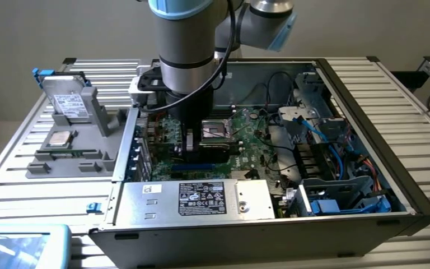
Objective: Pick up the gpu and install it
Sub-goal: 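Insert the gpu into the slot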
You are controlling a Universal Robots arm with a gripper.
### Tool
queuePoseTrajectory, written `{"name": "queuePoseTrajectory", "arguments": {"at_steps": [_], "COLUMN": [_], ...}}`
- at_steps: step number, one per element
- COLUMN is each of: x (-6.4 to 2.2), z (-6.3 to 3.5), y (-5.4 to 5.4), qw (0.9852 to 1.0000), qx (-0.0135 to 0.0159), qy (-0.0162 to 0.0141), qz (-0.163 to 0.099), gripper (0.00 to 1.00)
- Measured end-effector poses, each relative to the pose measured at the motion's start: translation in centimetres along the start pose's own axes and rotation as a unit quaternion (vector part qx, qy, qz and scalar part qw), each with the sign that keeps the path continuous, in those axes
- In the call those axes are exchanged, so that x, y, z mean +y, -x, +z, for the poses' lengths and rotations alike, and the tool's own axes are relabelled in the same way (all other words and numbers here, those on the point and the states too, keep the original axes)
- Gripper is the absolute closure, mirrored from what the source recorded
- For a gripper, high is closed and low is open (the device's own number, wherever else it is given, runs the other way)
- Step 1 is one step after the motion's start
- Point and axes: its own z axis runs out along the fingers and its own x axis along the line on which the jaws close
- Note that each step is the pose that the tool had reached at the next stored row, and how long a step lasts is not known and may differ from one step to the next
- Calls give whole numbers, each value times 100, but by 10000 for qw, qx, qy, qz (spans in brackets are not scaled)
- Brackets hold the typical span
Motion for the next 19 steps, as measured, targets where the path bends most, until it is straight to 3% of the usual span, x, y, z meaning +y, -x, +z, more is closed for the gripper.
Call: {"name": "queuePoseTrajectory", "arguments": {"at_steps": [19], "x": [51], "z": [77], "y": [-4], "qw": [10000], "qx": [0], "qy": [-1], "qz": [-2], "gripper": [71]}}
